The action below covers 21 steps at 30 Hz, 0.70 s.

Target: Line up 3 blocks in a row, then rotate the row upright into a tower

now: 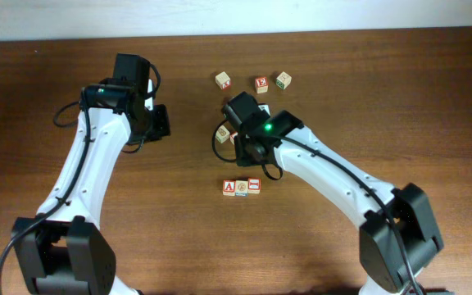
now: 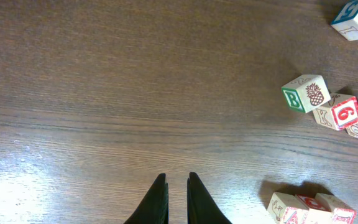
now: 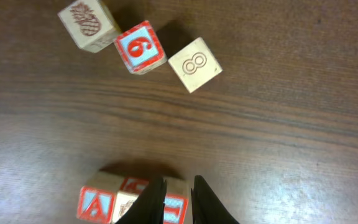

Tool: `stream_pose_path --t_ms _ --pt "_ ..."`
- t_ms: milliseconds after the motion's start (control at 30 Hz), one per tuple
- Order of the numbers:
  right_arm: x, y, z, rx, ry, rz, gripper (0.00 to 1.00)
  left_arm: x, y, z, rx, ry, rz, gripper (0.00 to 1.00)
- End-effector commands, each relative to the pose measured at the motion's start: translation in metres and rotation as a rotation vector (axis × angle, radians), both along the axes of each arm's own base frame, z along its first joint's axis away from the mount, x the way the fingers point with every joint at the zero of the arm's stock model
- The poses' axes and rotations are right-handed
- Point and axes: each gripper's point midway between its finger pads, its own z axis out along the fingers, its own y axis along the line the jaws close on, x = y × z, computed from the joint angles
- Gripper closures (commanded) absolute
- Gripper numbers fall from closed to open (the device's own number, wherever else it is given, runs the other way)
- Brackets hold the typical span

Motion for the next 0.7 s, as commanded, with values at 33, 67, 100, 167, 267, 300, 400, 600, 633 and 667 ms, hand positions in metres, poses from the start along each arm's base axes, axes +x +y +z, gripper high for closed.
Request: stream_pose_path --t_ms 33,67,100,167,267,300,400,600,633,667 --pt "-0.004 -0.001 -0.032 -0.053 0.062 0.035 0.84 0.005 0.001 0.005 0.010 -0.018 -0.012 0.89" --pt "-0.006 0.000 -0.039 -0.056 0.081 0.038 0.85 0.005 0.002 0.005 0.017 -0.019 -0.010 0.89" --pt "-0.007 0.001 -0.045 -0.059 0.098 0.040 0.86 0.005 0.004 0.005 0.025 -0.020 -0.008 0.89" --pt "-0.011 0.000 -0.056 -0.071 0.130 0.041 0.87 0.005 0.004 0.005 0.027 -0.020 -0.007 0.88" --pt "-0.016 0.001 -0.065 -0.063 0.164 0.046 0.87 0.005 0.004 0.005 0.026 -0.020 -0.007 0.89" --pt "-0.017 0.001 -0.066 -0.064 0.166 0.046 0.87 0.005 0.004 0.005 0.026 -0.021 -0.007 0.89" --pt "-0.020 0.003 -0.067 -0.047 0.183 0.047 0.87 0.005 0.004 0.005 0.026 -0.021 -0.007 0.88" --pt "-0.027 0.003 -0.072 -0.040 0.210 0.050 0.87 0.005 0.004 0.005 0.027 -0.020 -0.007 0.88" --pt "-0.027 0.003 -0.072 -0.040 0.210 0.050 0.87 0.005 0.004 0.005 0.027 -0.020 -0.007 0.88" --pt "-0.028 0.003 -0.072 -0.040 0.211 0.051 0.87 0.005 0.004 0.005 0.027 -0.020 -0.007 0.88"
